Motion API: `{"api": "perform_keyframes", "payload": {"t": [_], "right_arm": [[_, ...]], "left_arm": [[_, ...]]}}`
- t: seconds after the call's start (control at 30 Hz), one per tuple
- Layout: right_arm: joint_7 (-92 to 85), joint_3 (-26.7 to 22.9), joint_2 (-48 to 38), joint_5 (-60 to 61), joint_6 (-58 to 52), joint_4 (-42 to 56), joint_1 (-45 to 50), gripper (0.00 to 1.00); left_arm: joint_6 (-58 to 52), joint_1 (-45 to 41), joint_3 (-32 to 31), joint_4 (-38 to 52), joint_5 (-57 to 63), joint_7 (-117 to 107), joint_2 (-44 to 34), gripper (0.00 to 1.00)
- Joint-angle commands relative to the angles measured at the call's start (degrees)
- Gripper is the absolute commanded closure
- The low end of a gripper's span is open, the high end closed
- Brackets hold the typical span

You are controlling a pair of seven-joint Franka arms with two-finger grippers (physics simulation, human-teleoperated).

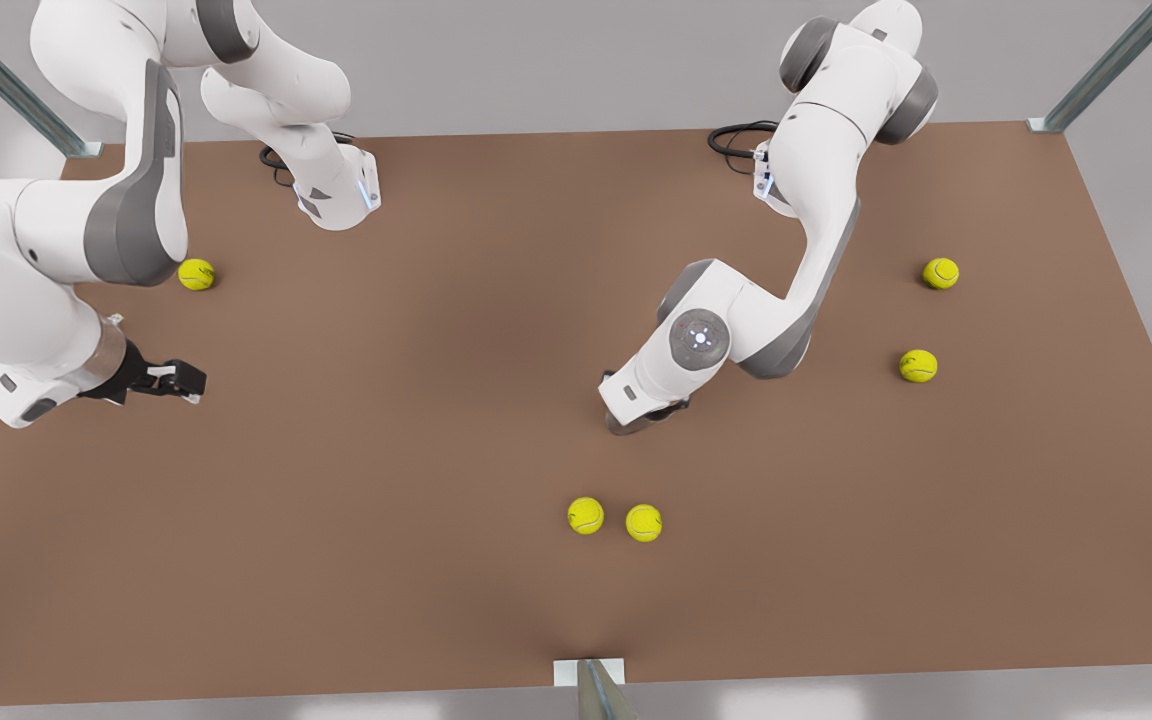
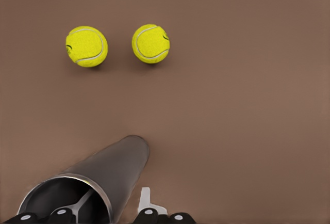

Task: Put the tennis tube upright

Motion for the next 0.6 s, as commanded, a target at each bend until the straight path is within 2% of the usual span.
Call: {"api": "perform_keyframes", "payload": {"t": [0.0,0.03,0.57], "right_arm": [[0.00,0.00,0.08,0.00,0.00,0.00,0.00,0.00],[0.00,0.00,0.08,-0.09,0.00,0.00,-0.09,0.00],[-0.09,0.00,-0.01,0.00,0.62,0.26,-2.81,0.00]], "left_arm": [[0.00,0.00,0.00,0.00,-0.09,0.00,-0.01,0.04],[0.00,-0.09,0.00,0.00,-0.10,-0.09,-0.01,0.00],[-1.23,-0.53,-0.18,0.00,-0.18,-1.23,-0.71,0.00]]}}
